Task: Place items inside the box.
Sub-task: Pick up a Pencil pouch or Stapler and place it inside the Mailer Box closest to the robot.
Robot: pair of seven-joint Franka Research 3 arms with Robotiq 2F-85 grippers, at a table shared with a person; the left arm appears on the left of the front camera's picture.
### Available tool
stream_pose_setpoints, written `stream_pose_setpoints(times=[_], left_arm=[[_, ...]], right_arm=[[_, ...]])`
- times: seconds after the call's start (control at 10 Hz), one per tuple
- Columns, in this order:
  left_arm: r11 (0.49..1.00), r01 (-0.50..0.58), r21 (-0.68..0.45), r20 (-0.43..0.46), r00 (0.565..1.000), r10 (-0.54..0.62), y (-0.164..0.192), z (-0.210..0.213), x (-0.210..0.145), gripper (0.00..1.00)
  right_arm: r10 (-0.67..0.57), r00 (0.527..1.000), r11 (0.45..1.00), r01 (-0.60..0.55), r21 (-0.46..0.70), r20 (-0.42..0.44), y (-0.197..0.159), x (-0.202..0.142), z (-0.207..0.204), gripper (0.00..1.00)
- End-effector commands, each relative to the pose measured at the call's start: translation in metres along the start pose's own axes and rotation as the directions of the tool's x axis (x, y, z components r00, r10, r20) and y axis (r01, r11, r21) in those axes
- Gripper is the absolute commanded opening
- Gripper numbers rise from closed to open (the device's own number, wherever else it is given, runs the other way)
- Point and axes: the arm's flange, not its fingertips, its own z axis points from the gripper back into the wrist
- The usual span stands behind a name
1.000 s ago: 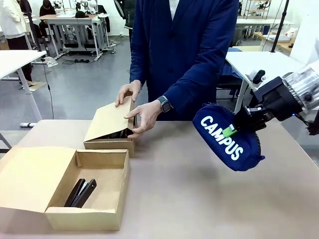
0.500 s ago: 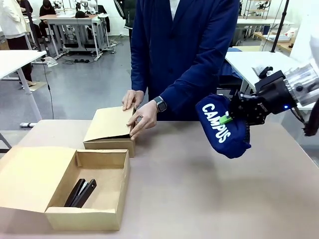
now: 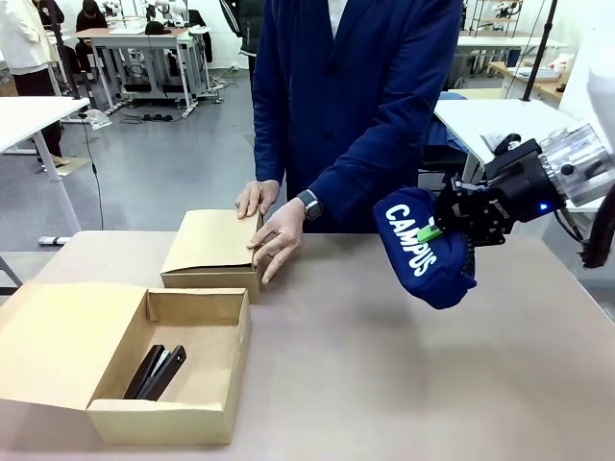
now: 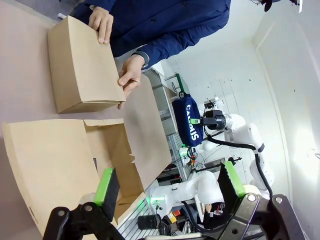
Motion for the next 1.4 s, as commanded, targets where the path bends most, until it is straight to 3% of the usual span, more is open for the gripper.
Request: stream_pose_setpoints(times=[0.0, 0.3, 0.4, 1.2, 1.3], left_arm=[[1.000, 0.021, -0.021, 0.014, 1.000, -0.020, -0.001, -0.001, 0.001, 1.00], [1.000, 0.021, -0.021, 0.014, 1.000, -0.020, -0.001, -0.001, 0.001, 1.00], [1.000, 0.021, -0.021, 0.014, 1.000, -0.020, -0.001, -0.001, 0.001, 1.00], [1.000, 0.021, -0.021, 0.014, 1.000, -0.020, -0.001, -0.001, 0.001, 1.00], [1.000, 0.021, -0.021, 0.014, 1.000, -0.020, -0.001, -0.001, 0.001, 1.00]], right_arm=[[-0.029, 1.000, 1.000, 0.029, -0.006, 0.002, -0.004, -0.015, -0.003, 0.08], [-0.069, 0.997, 0.998, 0.069, 0.010, 0.029, -0.002, -0.012, -0.003, 0.08], [-0.002, 1.000, 1.000, 0.002, -0.001, -0.005, -0.001, 0.000, -0.001, 0.08], [-0.012, 1.000, 1.000, 0.012, -0.003, -0.005, -0.001, 0.000, -0.001, 0.08], [-0.034, 0.999, 0.999, 0.034, 0.018, -0.008, 0.019, -0.010, -0.010, 0.08]])
